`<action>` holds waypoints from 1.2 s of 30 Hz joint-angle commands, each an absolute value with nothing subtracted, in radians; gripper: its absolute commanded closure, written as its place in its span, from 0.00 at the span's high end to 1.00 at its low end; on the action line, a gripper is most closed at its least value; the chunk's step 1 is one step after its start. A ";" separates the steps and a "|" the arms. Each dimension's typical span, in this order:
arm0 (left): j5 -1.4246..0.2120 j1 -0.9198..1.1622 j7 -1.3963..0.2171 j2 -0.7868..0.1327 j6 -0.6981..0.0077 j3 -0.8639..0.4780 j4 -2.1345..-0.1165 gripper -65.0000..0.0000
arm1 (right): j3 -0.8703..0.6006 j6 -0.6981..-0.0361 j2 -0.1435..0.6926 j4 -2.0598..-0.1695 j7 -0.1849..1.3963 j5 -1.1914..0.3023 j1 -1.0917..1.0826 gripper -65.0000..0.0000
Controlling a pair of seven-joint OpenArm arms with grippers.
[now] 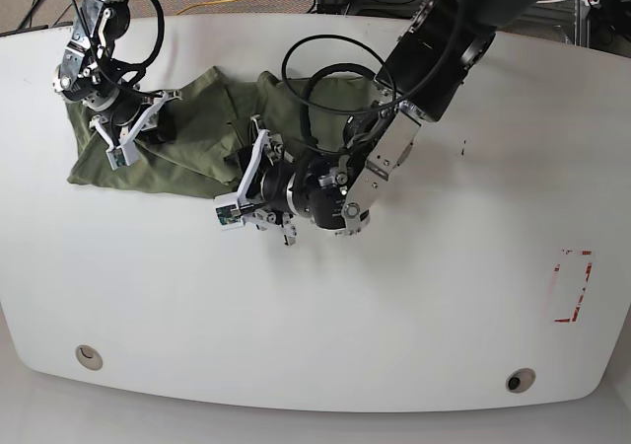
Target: Layout the t-shirt on the table in an organized manner, then fold the t-shirt properly
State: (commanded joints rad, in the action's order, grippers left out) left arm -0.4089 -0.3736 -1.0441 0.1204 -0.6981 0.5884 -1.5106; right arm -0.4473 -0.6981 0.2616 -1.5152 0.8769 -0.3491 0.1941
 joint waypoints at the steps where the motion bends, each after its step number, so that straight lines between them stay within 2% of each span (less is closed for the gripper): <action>1: -0.407 -0.367 -1.046 0.105 -0.698 0.588 -1.534 0.38 | -0.447 -0.698 0.262 -1.521 0.877 -0.349 0.194 0.19; 9: -0.407 -0.337 -1.047 -0.024 -0.698 0.573 -1.595 0.38 | -0.447 -0.698 0.260 -1.561 0.877 -0.349 0.200 0.19; 14: -0.406 -0.338 -1.044 -0.039 -0.697 0.552 -1.517 0.38 | -0.447 -0.698 0.260 -1.567 0.877 -0.349 0.200 0.19; 17: -0.406 -0.364 -1.041 -0.027 -0.697 0.555 -1.455 0.38 | -0.447 -0.698 0.260 -1.564 0.877 -0.348 0.200 0.19; 25: -0.406 -0.446 -0.954 0.074 -0.696 0.568 -1.237 0.38 | -0.447 -0.698 0.260 -1.564 0.877 -0.344 0.200 0.19; 31: -0.406 -0.478 -0.935 0.150 -0.696 0.610 -1.182 0.38 | -0.447 -0.698 0.260 -1.564 0.877 -0.341 0.199 0.19; 36: -0.409 -0.479 -0.934 0.157 -0.696 0.624 -1.191 0.38 | -0.447 -0.698 0.260 -1.564 0.877 -0.343 0.197 0.19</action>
